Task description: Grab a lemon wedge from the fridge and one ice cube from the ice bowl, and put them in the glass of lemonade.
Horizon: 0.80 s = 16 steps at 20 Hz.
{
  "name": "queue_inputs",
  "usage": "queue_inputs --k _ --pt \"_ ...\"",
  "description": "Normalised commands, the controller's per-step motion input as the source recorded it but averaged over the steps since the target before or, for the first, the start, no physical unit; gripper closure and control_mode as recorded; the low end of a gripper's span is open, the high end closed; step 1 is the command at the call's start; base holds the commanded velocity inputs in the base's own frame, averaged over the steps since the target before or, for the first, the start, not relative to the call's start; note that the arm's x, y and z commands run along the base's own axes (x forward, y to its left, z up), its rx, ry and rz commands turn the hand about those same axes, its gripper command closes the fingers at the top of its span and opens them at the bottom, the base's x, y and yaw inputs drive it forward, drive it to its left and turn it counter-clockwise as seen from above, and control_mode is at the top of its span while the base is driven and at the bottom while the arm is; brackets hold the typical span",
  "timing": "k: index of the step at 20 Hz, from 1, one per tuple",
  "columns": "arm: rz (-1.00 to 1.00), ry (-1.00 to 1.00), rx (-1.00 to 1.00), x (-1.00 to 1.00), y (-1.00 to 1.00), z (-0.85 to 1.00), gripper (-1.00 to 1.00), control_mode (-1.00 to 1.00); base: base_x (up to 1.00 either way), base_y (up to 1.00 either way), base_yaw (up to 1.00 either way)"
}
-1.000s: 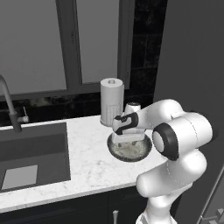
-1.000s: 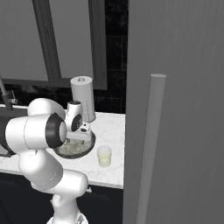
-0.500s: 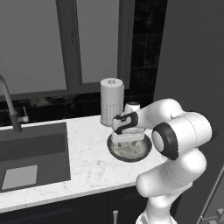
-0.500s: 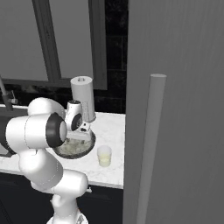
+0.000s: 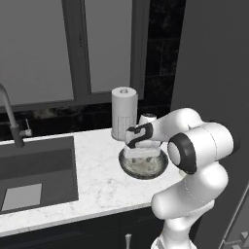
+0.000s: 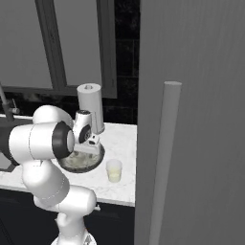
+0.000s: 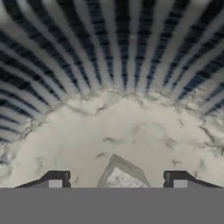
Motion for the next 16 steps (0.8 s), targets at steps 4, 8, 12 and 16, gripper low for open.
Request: queue_inputs --k 4,8,12,16 --pt "0.00 0.01 0.00 0.00 0.00 -0.09 1.00 -1.00 0.00 0.00 0.00" --pt "0.00 0.10 0.00 0.00 0.00 0.00 1.00 -1.00 0.00 0.00 0.00" --pt "0.00 0.00 0.00 0.00 0.00 0.00 1.00 -1.00 0.00 0.00 0.00" --pt "0.00 -0.01 -0.01 -0.09 0.00 0.14 1.00 -1.00 0.00 0.00 0.00"
